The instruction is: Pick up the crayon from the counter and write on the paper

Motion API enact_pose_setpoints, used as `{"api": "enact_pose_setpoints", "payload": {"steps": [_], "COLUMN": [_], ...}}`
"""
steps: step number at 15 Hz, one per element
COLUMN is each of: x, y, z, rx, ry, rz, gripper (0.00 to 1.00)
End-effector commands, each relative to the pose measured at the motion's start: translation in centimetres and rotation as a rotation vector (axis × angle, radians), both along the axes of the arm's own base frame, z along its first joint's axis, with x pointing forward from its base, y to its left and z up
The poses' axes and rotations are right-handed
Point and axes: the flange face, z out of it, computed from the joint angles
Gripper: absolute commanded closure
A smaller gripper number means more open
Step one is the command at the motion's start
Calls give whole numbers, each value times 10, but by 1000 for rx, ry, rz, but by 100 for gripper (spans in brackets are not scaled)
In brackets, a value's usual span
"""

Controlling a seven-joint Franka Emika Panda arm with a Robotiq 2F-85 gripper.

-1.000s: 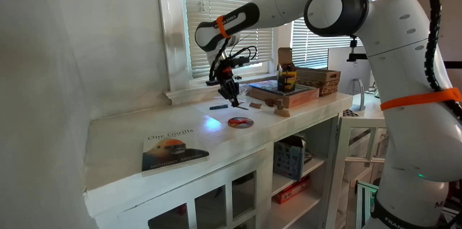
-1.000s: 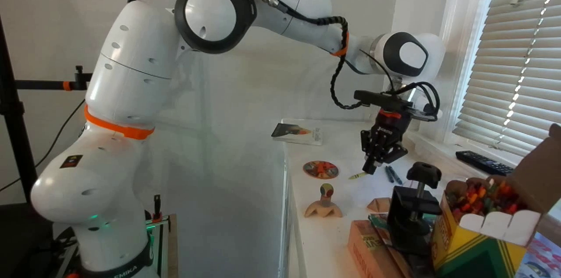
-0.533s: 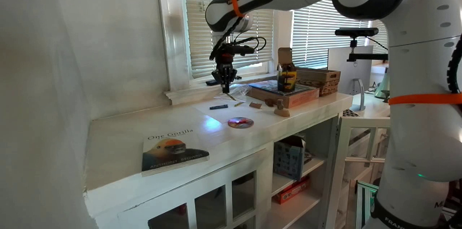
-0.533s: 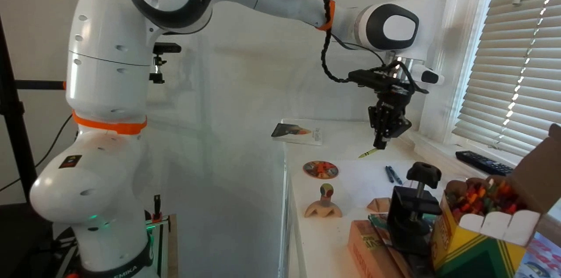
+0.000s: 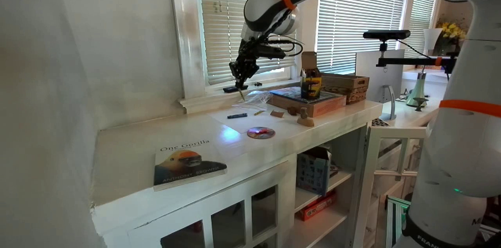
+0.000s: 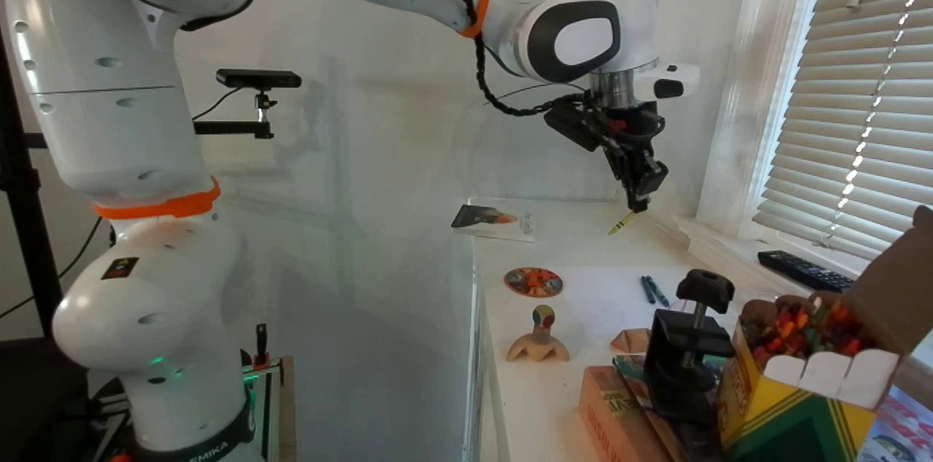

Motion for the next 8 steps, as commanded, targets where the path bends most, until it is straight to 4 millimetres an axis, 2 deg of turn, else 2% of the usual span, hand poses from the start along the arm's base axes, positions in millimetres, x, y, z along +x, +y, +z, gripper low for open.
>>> {"api": "enact_pose_setpoints", "payload": {"steps": [1, 2, 3, 4, 5, 8], "x": [-42, -48, -47, -31, -35, -33], "y": [1, -2, -7, -5, -7, -6], "z": [-6, -11, -26, -5, -12, -7], "rx": [-46, -57, -86, -58, -64, -65], "ry": [-177, -225, -247, -206, -211, -220], "rz": [-69, -100, -108, -72, -77, -74], "gripper": [98, 98, 98, 98, 91, 91]}}
